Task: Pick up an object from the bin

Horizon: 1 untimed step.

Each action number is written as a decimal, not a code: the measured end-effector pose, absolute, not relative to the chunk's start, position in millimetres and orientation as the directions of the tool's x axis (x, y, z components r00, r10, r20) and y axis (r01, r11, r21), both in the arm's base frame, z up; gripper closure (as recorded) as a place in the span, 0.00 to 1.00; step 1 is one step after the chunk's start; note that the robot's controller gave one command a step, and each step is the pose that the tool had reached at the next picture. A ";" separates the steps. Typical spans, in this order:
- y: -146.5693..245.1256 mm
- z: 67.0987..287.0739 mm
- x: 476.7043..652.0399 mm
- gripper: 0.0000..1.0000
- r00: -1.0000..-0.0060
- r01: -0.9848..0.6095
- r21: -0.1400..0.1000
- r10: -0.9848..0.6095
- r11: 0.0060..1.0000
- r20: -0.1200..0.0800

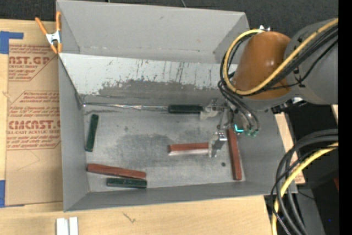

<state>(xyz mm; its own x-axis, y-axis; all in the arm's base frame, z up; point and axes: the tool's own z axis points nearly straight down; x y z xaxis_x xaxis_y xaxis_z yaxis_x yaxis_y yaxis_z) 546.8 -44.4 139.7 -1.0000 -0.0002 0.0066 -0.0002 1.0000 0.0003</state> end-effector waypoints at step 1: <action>-44.4 144.0 548.8 0.00 -1.000 -0.001 0.000 -0.001 1.000 -0.001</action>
Offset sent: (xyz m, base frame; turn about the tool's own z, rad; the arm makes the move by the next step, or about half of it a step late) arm 0.0277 0.0106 -0.0697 -0.1381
